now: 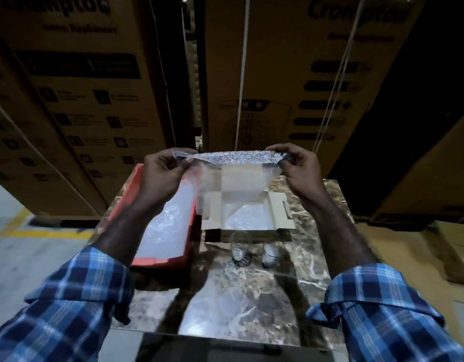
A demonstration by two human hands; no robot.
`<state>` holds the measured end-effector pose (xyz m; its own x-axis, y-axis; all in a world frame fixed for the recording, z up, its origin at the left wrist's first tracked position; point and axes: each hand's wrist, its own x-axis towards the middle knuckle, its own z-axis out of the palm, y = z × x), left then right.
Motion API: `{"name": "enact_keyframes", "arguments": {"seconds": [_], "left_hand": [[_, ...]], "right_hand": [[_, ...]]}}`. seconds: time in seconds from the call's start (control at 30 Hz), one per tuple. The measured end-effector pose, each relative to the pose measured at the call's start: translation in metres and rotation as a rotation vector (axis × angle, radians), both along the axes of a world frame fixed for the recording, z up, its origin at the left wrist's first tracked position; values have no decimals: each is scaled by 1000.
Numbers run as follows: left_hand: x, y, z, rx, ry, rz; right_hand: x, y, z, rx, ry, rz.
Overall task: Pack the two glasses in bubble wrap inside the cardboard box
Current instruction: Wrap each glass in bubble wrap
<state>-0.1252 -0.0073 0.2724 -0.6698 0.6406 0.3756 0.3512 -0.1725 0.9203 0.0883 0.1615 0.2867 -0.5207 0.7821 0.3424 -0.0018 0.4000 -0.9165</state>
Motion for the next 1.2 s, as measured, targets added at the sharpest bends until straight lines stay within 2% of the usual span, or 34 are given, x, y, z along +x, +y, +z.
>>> {"name": "enact_keyframes", "arguments": {"seconds": [0.2,0.4,0.57,0.77,0.87,1.03,1.1,1.2], "left_hand": [[98,30,-17,24,6,-48],[179,35,-47,-35,-34,-44],[221,32,-83,-103,-70,-115],[223,66,-110,-276,-22,-66],[218,89,-108,-328,-61,-29],[211,126,-94,-255,-334,-64],[212,131,-86,-196,-321,-62],[216,126,-86,-149,-201,-82]], "right_hand": [[102,18,-7,1,21,-92],[186,28,-36,-9,-31,-150],[234,18,-69,-45,-171,-181],[246,33,-101,-107,-335,-265],[236,43,-101,-246,-266,-324],[218,68,-98,-206,-242,-366],[217,75,-96,-157,-231,-378],[222,71,-91,-103,-188,-389]]}}
